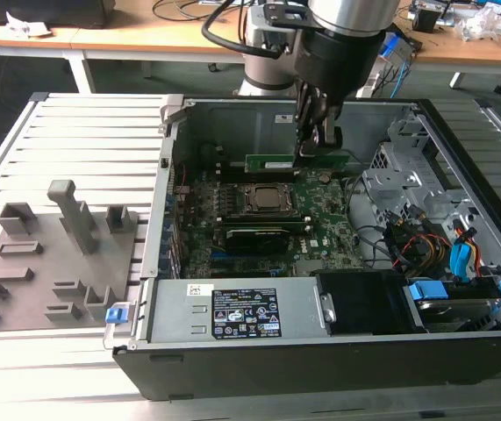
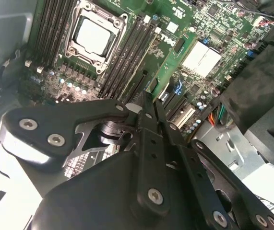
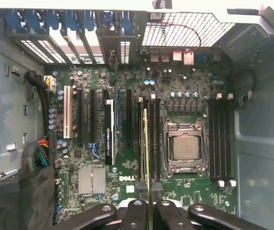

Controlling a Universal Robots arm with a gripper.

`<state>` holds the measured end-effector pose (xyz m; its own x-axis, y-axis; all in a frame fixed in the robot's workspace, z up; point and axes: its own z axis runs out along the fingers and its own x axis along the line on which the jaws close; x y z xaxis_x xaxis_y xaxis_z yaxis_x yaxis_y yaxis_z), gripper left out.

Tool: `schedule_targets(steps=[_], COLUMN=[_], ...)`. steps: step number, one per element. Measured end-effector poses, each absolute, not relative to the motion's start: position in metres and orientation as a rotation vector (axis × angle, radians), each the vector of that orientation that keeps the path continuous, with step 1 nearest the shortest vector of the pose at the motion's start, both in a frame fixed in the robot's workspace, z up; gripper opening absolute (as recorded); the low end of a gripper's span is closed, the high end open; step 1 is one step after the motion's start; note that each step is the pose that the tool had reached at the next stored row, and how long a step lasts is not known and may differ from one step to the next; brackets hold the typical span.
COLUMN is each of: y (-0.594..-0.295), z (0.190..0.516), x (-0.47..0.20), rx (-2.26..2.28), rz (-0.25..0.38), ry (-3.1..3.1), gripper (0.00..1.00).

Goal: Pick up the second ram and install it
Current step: 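Insert the second ram into the second slot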

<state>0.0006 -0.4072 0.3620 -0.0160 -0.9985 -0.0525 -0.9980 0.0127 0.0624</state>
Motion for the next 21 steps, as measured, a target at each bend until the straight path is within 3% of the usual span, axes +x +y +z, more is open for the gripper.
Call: schedule_targets(steps=[21], y=[-0.379], z=[0.326], x=[-0.004], rx=[2.117], rz=[-0.128], ry=[-2.313], gripper=[0.14])
